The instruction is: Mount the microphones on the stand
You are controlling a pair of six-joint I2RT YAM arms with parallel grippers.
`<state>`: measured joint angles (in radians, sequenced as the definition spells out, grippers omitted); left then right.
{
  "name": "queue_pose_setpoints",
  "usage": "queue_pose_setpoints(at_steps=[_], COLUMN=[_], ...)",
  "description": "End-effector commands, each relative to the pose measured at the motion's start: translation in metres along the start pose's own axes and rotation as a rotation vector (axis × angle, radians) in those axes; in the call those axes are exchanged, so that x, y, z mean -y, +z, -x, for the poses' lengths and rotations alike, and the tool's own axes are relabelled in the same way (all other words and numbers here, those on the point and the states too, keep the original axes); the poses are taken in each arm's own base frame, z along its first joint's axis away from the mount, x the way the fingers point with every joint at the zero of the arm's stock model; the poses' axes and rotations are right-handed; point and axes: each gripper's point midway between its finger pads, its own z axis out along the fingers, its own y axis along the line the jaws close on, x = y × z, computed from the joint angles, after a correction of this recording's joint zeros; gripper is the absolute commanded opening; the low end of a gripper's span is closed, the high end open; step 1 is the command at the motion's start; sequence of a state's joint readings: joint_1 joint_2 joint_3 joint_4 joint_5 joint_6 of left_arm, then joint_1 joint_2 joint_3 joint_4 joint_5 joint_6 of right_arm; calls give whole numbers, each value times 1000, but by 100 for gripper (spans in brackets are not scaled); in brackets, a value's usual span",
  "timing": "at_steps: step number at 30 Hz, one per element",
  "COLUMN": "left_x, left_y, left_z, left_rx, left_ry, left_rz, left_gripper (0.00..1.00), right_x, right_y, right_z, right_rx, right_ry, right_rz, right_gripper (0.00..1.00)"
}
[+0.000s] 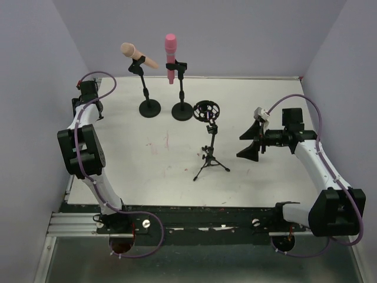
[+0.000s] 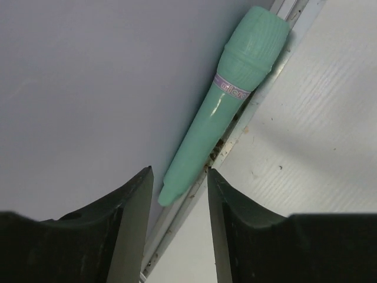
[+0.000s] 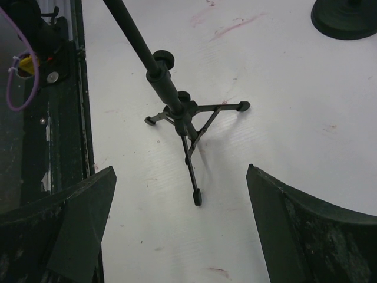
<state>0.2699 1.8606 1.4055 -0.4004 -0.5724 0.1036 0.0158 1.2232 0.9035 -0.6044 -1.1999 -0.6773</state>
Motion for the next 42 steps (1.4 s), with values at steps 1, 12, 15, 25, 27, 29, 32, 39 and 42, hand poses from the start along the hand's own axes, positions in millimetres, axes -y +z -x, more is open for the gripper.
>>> queue_pose_setpoints(at_steps=[1,12,15,25,27,29,32,39,42], left_x=[-20,1,5,11,15,20,22,21,21], left_y=[16,52,55,69,72,75,79,82,83], left_z=[16,-2,-11,-16,-18,-21,-25,-25,-28], left_rx=[5,-115,-125,-156,-168,-178,-190,-196,-210], left_ry=[23,34,52,112,126,141,164,201,229], left_rz=[85,-66,-78,-89,-103,-118,-115,-116,-119], left_gripper=[49,51,52,51,51,51,51,54,55], right_x=[-7,-7,-10,-24,-25,-28,-29,-33,-33], right_y=[1,-2,-3,-5,-5,-6,-6,-8,-8], right_z=[3,-3,-2,2,3,3,3,5,5], right_rx=[20,21,20,44,47,50,48,53,49], right_ry=[12,69,67,54,50,51,45,44,39], right_rz=[60,120,148,208,215,224,233,248,247], right_gripper=[100,100,100,100,100,100,100,100,100])
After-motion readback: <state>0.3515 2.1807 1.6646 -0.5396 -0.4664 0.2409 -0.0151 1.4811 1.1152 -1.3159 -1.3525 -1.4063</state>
